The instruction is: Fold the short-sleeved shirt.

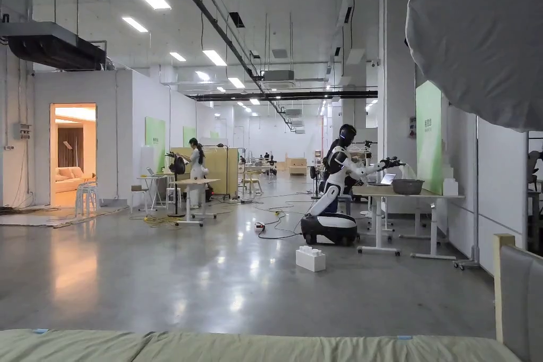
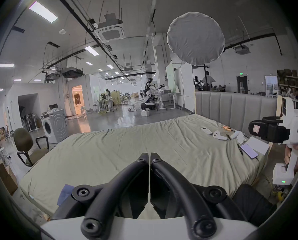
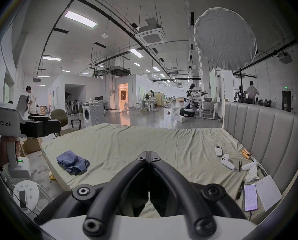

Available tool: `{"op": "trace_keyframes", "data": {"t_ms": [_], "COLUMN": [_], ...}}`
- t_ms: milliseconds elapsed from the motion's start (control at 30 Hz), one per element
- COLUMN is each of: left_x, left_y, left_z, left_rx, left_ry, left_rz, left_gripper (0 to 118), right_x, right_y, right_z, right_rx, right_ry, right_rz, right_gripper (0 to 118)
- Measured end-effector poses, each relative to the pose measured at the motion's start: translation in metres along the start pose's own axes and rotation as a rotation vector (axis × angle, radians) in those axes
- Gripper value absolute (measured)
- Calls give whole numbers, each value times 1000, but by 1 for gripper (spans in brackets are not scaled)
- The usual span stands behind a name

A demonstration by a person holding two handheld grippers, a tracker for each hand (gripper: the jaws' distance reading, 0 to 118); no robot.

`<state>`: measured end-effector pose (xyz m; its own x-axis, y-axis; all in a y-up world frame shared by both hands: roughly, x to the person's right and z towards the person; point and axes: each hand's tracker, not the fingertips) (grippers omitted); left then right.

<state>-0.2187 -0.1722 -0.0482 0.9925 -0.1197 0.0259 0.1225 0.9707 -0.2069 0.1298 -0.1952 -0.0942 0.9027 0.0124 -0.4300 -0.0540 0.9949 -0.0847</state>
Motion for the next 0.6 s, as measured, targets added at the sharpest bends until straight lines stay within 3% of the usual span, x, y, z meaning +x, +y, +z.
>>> {"op": "trace_keyframes", "data": {"t_ms": [67,167,267,367,400,467,600], "left_x": [3,2,3,0,1,2,5], "left_y": [3,0,0,-4,-5,-5,-4], "left_z": [2,2,-1,-4,-4,-4,-3], "left_rx": [5,8,-10,-22,-23,-15,17], "left_ry": [9,18,32,18,20,26,6], "left_rz": [2,-1,25,64,64,56,43], "left_gripper": [6,35,63,83,98,116,118], "right_x": [0,1,5,8,10,12,16], "right_y": [0,-1,-3,-7,-9,-11,-16], "right_z": [0,-1,-3,-5,-6,-6,-7], "right_rx": [2,-6,-20,-29,-36,-47,-53], "right_ry": [-1,-9,-23,-46,-52,-67,-67], "right_rz": [-3,-25,-51,-82,-92,-104,-138], "right_gripper": [5,41,63,96,107,115,118]}}
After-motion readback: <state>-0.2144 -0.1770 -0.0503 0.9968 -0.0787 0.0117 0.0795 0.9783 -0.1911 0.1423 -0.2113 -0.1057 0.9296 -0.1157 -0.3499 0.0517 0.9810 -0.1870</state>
